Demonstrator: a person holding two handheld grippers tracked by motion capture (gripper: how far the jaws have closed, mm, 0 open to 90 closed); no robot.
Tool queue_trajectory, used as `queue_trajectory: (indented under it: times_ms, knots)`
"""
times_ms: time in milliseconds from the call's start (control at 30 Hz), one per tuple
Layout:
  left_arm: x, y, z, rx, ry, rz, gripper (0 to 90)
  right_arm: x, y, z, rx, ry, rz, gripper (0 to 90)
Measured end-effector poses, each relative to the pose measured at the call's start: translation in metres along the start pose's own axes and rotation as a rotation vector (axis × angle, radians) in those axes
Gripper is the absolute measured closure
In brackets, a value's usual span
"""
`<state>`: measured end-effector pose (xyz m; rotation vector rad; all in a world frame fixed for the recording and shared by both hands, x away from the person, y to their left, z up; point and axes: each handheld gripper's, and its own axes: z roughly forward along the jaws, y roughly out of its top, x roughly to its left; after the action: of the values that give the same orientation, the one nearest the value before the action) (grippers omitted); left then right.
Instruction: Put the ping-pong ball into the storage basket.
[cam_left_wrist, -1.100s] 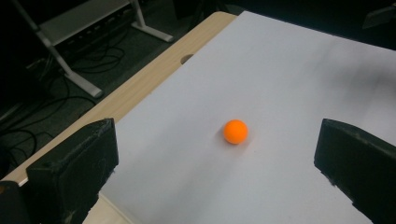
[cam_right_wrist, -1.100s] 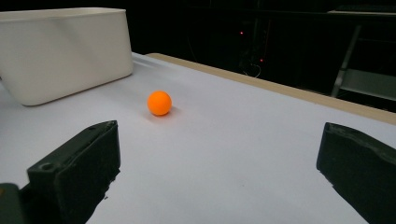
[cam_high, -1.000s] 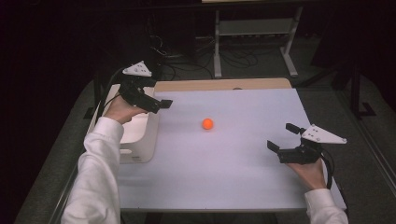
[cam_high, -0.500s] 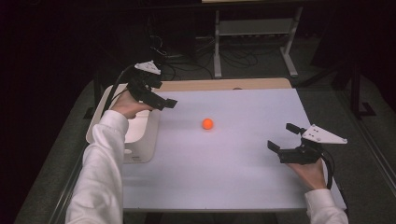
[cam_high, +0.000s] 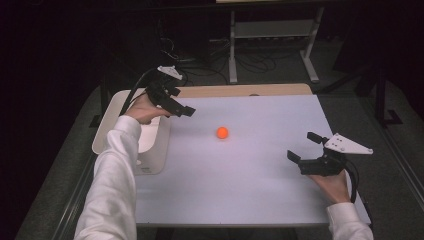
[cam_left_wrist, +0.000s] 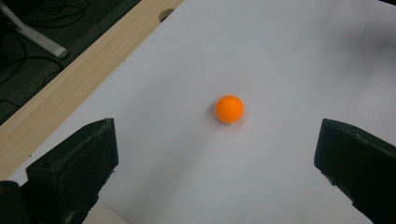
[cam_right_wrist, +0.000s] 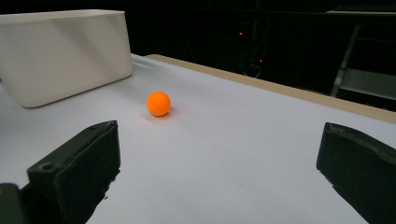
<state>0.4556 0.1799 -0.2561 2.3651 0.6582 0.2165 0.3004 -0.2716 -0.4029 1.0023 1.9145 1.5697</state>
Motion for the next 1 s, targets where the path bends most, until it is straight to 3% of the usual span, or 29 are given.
queue_trajectory:
  times_ms: [600, 1000]
  knots:
    - [-0.003, 0.024, 0.029, 0.089, -0.047, 0.07, 0.0, -0.001, 0.0, -0.001, -0.004, 0.005, 0.007, 0.0]
    - [-0.001, 0.029, 0.048, 0.121, -0.058, 0.068, 0.0, -0.001, 0.0, -0.002, -0.004, 0.002, 0.005, 0.0]
